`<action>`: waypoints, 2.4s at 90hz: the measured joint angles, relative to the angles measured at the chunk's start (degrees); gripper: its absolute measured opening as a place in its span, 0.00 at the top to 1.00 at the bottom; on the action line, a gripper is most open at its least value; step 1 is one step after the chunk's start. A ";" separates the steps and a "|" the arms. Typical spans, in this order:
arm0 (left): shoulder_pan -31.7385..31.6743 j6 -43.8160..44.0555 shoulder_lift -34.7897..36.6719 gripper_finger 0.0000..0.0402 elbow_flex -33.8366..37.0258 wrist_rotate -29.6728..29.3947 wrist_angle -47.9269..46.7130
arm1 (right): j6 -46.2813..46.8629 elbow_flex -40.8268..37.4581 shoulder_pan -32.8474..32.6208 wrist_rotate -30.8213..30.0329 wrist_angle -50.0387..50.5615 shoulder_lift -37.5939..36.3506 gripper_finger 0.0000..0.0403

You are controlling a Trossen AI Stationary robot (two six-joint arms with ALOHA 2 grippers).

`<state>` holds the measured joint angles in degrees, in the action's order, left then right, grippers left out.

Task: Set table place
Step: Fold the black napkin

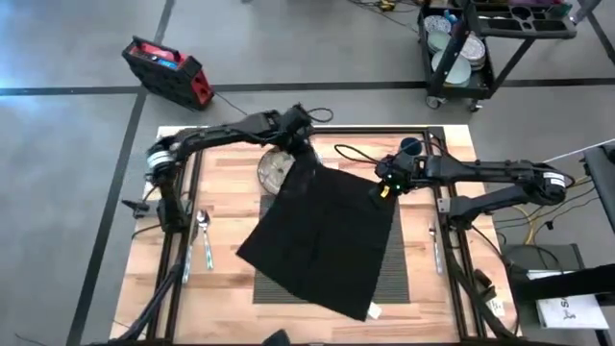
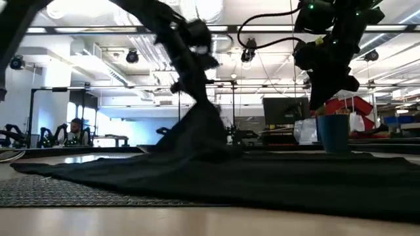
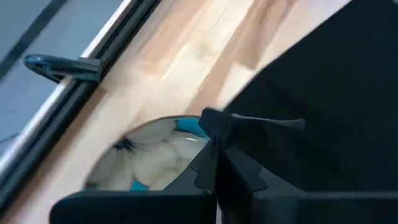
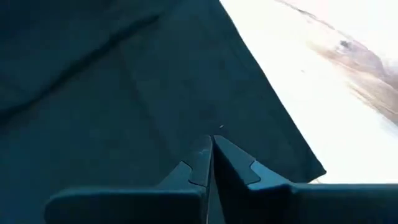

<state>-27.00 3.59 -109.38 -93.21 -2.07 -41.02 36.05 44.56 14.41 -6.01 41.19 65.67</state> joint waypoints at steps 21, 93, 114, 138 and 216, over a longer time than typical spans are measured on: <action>-2.76 -8.56 -7.41 1.00 -14.51 -4.50 -5.87 | 4.69 0.00 -0.02 -1.13 0.01 0.00 1.00; -10.39 -12.64 -10.91 0.67 -20.90 1.30 -0.50 | 7.52 0.00 -0.02 -3.16 0.07 0.00 1.00; -9.36 -6.90 -10.77 0.38 -20.65 4.28 -11.88 | 8.25 0.00 -2.80 -2.53 1.39 0.00 1.00; 2.64 -3.83 -3.78 0.36 -9.81 7.26 -15.41 | 14.07 -3.56 -12.86 -2.53 1.62 0.00 1.00; 39.06 42.57 17.97 0.63 37.39 -6.60 36.23 | 3.58 -11.64 -45.57 0.03 -40.85 16.19 1.00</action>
<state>12.06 46.16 -91.41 -55.82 -8.67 -4.79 39.63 32.91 -31.16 -5.98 0.34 81.86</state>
